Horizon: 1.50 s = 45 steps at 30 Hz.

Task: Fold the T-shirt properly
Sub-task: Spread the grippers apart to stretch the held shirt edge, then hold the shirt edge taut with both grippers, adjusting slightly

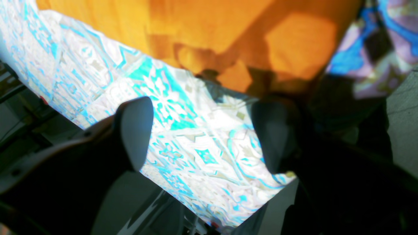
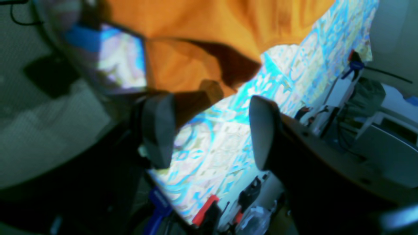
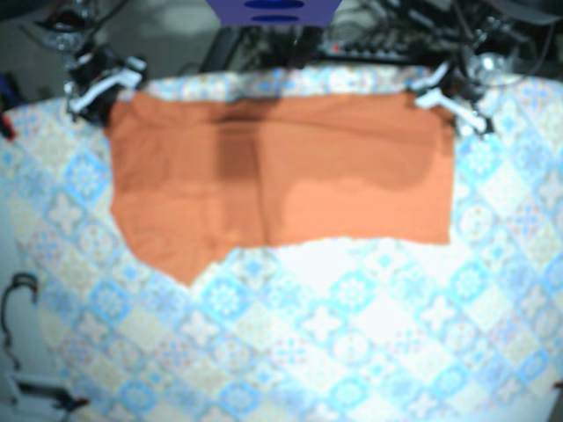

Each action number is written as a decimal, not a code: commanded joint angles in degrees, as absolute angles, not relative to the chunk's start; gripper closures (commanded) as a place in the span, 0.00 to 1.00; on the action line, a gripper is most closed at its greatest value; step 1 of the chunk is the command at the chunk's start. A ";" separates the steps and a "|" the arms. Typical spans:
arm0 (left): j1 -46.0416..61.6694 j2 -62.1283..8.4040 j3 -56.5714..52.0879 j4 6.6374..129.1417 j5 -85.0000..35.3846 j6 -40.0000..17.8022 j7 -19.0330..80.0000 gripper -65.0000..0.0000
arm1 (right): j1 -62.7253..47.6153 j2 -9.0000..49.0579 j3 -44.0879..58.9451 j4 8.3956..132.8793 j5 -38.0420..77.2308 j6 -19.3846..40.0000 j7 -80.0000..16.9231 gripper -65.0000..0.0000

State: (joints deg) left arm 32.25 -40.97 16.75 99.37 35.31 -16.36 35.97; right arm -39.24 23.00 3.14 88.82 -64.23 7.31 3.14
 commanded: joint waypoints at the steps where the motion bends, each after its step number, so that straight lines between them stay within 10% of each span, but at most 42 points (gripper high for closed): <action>1: 32.40 -41.89 16.31 100.26 35.74 -15.78 36.35 0.24 | -39.69 23.08 3.38 88.92 -64.13 6.55 3.30 0.46; 45: 34.42 -41.89 16.31 100.26 35.74 -15.69 36.26 0.25 | -39.96 22.55 3.65 89.36 -64.48 6.55 3.21 0.46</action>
